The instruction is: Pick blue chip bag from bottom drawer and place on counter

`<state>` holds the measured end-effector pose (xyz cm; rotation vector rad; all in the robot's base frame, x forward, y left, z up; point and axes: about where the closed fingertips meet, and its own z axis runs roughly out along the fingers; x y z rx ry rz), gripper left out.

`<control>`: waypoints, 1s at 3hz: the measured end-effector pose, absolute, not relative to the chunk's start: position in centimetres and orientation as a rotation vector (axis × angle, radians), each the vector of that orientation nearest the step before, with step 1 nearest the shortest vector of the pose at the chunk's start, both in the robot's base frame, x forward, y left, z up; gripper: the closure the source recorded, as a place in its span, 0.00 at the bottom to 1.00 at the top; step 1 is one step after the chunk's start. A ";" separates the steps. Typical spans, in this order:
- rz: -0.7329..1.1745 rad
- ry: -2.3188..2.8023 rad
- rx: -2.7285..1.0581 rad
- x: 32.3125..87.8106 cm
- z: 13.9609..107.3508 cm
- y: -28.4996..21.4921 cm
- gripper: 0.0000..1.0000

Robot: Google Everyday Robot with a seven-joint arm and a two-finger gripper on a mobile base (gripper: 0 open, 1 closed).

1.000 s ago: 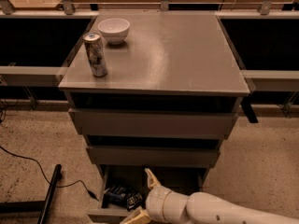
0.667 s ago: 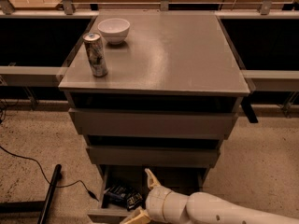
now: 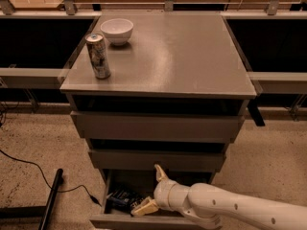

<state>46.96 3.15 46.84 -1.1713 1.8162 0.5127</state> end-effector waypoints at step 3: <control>0.496 1.761 -1.322 49.6 42.2 3.8 0.00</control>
Offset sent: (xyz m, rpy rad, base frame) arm 0.0143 -0.0025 -0.0325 -0.0256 -0.0337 0.0684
